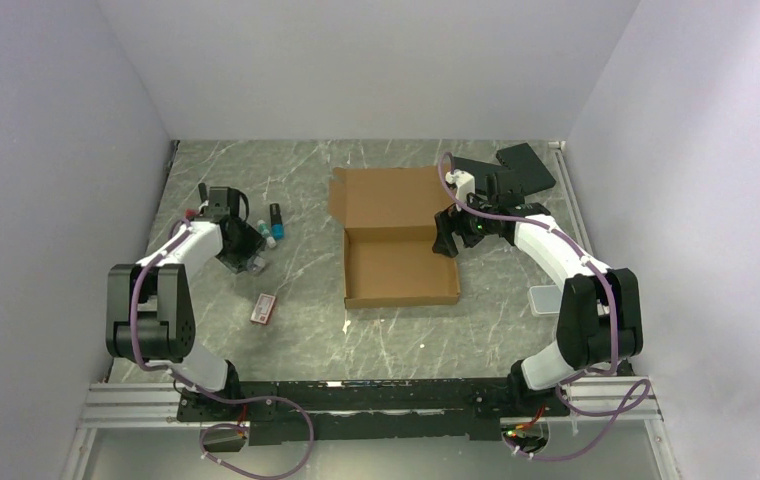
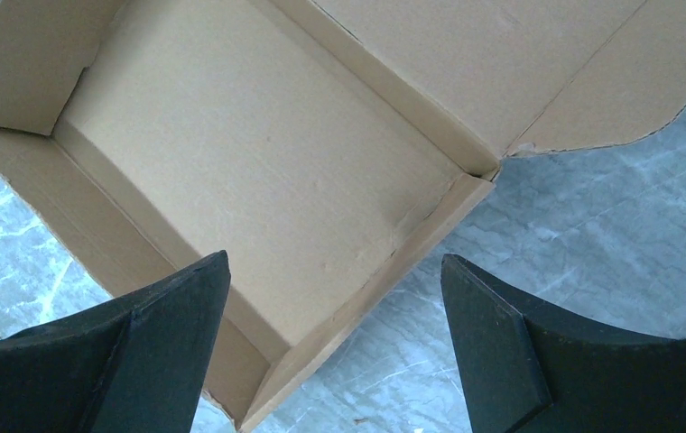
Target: Fold the paper box
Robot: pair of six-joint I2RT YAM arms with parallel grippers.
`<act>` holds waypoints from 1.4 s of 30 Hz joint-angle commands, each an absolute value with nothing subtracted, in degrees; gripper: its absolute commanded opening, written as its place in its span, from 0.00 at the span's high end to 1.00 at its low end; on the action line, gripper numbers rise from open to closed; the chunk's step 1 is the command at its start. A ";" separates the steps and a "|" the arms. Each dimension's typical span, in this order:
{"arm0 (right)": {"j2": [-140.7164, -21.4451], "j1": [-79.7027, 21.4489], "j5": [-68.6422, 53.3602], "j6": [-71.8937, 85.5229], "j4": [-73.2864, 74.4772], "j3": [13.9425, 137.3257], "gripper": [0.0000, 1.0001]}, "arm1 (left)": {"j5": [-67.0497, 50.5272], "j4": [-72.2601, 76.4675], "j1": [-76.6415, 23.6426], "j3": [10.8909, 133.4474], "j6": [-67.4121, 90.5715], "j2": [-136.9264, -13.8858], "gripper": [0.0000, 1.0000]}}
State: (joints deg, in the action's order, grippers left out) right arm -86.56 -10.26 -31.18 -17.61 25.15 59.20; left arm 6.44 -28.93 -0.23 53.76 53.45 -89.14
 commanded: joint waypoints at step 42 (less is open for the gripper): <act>-85.61 -10.02 -32.75 -18.98 25.14 61.26 0.09 | 8.98 -37.85 -42.83 81.19 32.88 -101.96 0.84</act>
State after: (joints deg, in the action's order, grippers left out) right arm -86.56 -10.26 -31.64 -17.89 25.67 59.20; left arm 4.86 -34.39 -40.75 75.90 34.83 -99.77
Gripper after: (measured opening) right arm 0.907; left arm 0.594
